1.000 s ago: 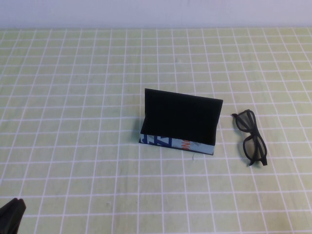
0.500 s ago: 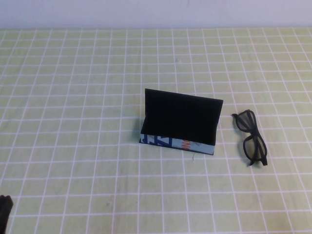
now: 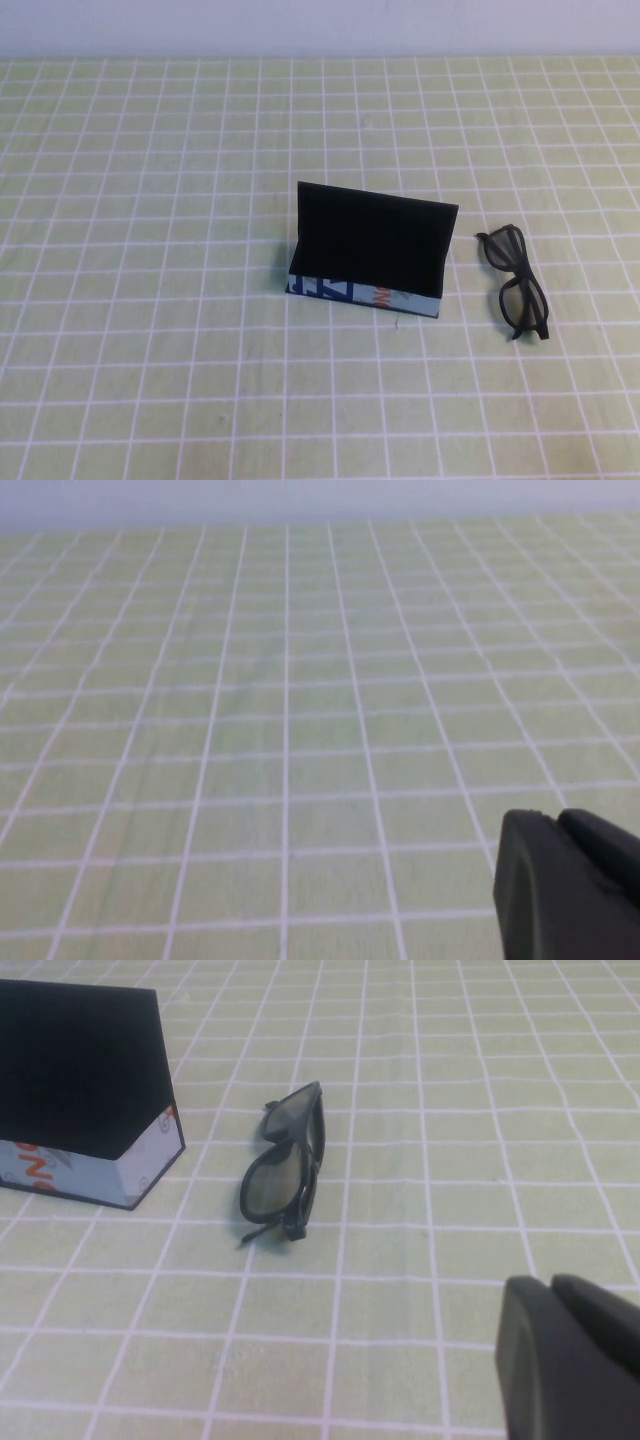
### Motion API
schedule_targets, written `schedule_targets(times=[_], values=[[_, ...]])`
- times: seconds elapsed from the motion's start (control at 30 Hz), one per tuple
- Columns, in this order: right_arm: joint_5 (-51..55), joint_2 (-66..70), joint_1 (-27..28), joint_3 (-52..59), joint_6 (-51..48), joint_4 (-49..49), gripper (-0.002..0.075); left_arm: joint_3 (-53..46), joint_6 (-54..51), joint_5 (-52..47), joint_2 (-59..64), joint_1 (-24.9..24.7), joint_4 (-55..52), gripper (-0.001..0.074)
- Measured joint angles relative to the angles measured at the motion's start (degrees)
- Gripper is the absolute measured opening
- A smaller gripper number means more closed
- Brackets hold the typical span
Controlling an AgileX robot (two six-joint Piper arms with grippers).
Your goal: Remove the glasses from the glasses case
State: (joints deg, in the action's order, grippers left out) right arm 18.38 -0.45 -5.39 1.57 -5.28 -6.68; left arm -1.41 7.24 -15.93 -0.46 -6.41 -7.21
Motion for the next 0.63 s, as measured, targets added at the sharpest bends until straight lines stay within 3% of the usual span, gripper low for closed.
schedule_targets(times=[0.13, 0.63], values=[[0.00, 0.00, 0.00, 0.00, 0.00, 0.00, -0.0017, 0.00, 0.00, -4.12, 0.00, 0.00, -0.13, -0.0004], [0.00, 0.00, 0.00, 0.00, 0.14, 0.00, -0.0017, 0.00, 0.00, -4.62, -0.21, 0.00, 0.20, -0.0004]])
